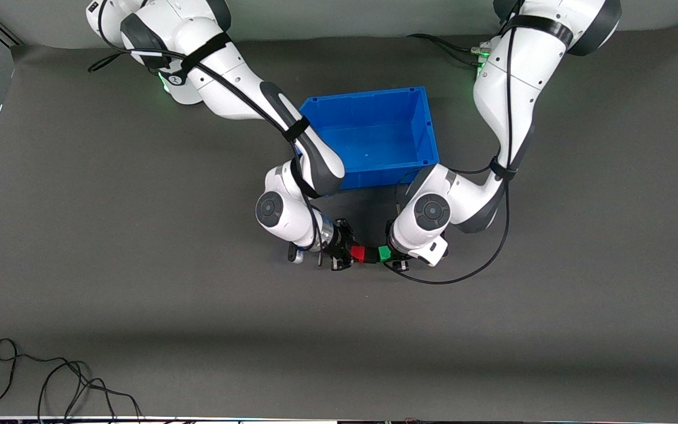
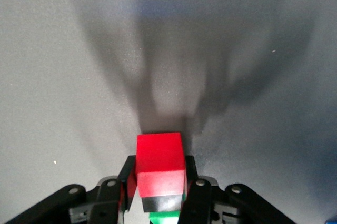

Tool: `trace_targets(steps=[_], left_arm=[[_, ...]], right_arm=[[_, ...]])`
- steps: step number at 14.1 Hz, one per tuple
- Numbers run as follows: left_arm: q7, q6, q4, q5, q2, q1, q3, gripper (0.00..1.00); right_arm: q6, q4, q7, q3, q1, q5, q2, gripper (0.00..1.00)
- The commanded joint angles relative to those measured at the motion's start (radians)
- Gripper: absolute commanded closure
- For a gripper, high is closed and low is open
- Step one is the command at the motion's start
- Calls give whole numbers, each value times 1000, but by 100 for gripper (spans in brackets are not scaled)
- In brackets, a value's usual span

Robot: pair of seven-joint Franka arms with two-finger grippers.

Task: Attach green and red cubes to black cube
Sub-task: 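Press the red and green cubes against the black cube, then open both grippers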

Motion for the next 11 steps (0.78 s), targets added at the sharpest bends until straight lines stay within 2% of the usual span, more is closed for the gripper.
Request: trace_targets(steps=[1, 2, 3, 4, 5, 6, 7, 8, 9, 11], left_arm=[[-21, 11, 7, 9, 5, -23, 19, 100], [-19, 9, 7, 12, 5, -23, 20, 97], [-19, 9, 7, 30, 5, -26, 20, 89], [-19, 9, 7, 44, 5, -24, 20, 70], [-21, 9, 7, 55, 5, -24, 20, 31], [-21, 4, 7, 58, 5, -23, 20, 1], [-21, -3, 7, 58, 0, -20, 20, 0], [-12, -9, 8, 58, -3, -15, 20, 0], [-10, -12, 10, 60, -6, -12, 20, 0], [-1, -34, 8, 64, -40, 6, 25, 0]], right_arm=[[-5, 20, -15, -13, 14, -10, 11, 66], [-5, 23, -12, -13, 14, -9, 11, 41], [-5, 23, -12, -13, 12, -9, 11, 26], [-5, 25, -12, -13, 12, -9, 11, 26], [-5, 28, -12, -13, 12, -9, 11, 24], [-5, 29, -12, -13, 12, -7, 9, 21], [-5, 29, -11, -14, 12, -7, 9, 20], [-5, 29, -11, -14, 12, -7, 9, 7], [-5, 31, -11, -14, 8, -7, 5, 0], [-25, 26, -12, -24, -2, -10, -23, 0]])
